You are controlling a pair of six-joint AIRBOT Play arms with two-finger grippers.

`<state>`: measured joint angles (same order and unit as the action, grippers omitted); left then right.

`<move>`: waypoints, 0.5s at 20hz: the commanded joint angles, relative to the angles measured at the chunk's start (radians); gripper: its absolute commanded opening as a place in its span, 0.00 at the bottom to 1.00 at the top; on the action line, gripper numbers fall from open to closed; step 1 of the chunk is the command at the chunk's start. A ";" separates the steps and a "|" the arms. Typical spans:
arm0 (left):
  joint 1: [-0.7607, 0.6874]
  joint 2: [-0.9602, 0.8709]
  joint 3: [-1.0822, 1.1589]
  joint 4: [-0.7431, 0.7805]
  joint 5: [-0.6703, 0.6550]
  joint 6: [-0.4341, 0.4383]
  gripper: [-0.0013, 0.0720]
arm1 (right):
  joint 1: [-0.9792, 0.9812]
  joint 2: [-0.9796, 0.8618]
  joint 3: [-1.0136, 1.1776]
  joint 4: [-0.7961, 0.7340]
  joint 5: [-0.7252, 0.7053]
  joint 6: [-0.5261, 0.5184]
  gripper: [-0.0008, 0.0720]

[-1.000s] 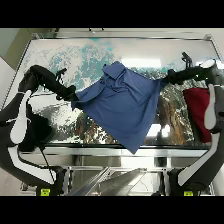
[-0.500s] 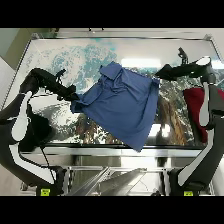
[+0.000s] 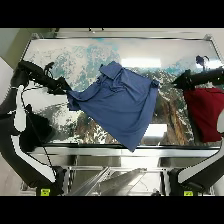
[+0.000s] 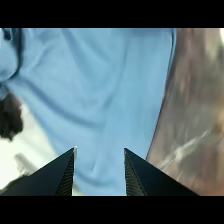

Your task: Fold the shirts.

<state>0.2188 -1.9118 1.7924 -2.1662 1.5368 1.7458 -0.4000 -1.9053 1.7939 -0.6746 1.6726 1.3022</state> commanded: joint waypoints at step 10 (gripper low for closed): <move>-0.056 0.028 0.067 0.001 0.045 0.245 0.98 | 0.054 0.807 -1.413 0.002 -0.406 -0.191 0.55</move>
<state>0.1833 -1.9022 1.8561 -2.1666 1.5723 1.9232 -0.3691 -1.2819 0.7113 -0.6788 1.4372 1.1309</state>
